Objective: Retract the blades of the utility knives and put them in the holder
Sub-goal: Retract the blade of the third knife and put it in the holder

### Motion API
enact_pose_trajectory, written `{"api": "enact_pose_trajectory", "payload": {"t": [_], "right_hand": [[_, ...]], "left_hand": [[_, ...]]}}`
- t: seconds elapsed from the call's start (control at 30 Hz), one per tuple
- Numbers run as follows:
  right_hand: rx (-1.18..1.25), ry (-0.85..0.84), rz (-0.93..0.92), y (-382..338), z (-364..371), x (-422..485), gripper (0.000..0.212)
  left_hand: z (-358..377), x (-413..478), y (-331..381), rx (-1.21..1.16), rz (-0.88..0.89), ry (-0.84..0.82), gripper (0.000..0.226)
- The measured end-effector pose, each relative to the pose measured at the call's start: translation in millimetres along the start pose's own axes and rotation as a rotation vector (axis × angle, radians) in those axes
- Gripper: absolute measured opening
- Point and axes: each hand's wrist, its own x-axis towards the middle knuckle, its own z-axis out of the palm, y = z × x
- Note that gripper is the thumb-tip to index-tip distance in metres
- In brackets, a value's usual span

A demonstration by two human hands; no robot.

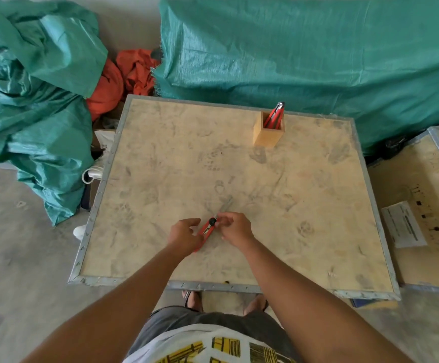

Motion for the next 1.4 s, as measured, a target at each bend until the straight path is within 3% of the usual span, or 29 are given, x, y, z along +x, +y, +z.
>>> {"api": "enact_pose_trajectory", "payload": {"t": [0.27,0.73,0.87,1.03,1.4], "right_hand": [[-0.015,0.082,-0.02,-1.3,18.4,-6.4,0.026],[0.181,-0.002,0.003,-10.0,-1.7,-5.9,0.023],[0.299,-0.015,-0.09,-33.7,-30.9,-19.4,0.024],[0.362,0.015,-0.188,-62.6,-64.9,-28.9,0.026],[0.343,-0.02,-0.402,-86.4,-133.6,-19.8,0.026]], "left_hand": [[12.3,-16.5,-5.2,0.173,0.109,0.047,0.023],[-6.5,-3.8,-11.3,-0.289,0.058,-0.17,0.048],[-22.3,-8.8,12.2,-0.454,0.136,-0.247,0.052],[-36.5,-23.2,50.6,-0.56,0.262,-0.341,0.041],[-19.1,-32.1,117.2,-0.584,0.313,-0.184,0.039]]}}
